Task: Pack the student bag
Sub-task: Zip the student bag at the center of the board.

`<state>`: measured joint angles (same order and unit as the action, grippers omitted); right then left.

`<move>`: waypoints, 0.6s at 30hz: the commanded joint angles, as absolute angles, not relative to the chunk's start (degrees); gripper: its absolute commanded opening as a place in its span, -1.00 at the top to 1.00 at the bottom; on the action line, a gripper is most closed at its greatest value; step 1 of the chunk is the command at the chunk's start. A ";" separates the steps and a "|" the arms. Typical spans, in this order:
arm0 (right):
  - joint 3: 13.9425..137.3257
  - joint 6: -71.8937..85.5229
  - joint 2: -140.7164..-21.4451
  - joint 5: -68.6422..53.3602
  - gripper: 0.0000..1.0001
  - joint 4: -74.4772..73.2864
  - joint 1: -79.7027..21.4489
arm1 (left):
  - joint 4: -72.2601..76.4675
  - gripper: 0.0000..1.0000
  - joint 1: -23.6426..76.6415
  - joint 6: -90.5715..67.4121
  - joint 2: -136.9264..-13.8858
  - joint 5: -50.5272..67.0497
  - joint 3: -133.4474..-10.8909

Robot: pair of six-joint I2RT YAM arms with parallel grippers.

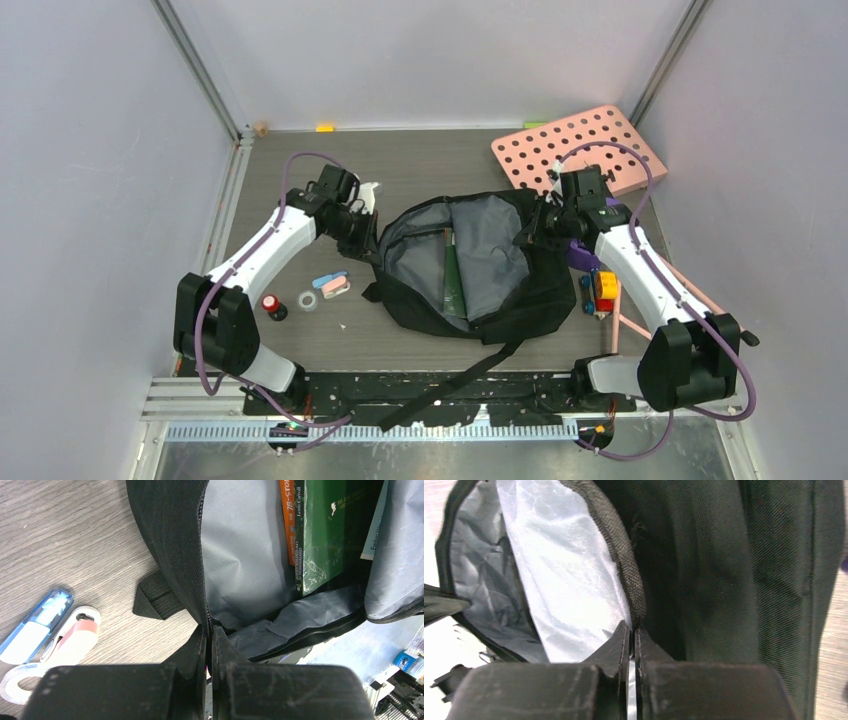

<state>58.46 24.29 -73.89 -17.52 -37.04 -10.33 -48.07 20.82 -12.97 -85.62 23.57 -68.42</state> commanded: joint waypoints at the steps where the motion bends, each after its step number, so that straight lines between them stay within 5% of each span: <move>1: 58.90 24.71 -71.98 -22.70 0.97 -34.49 -10.28 | -47.46 1.00 20.39 -11.78 -85.04 24.14 -68.69; 8: 61.29 27.26 -67.33 -27.24 0.99 -32.94 -12.64 | -47.29 1.00 20.39 -11.95 -84.75 24.87 -68.56; 18: 66.45 31.10 -74.64 -19.04 0.99 -26.66 -30.24 | -47.16 1.00 20.39 -11.95 -83.83 24.55 -67.95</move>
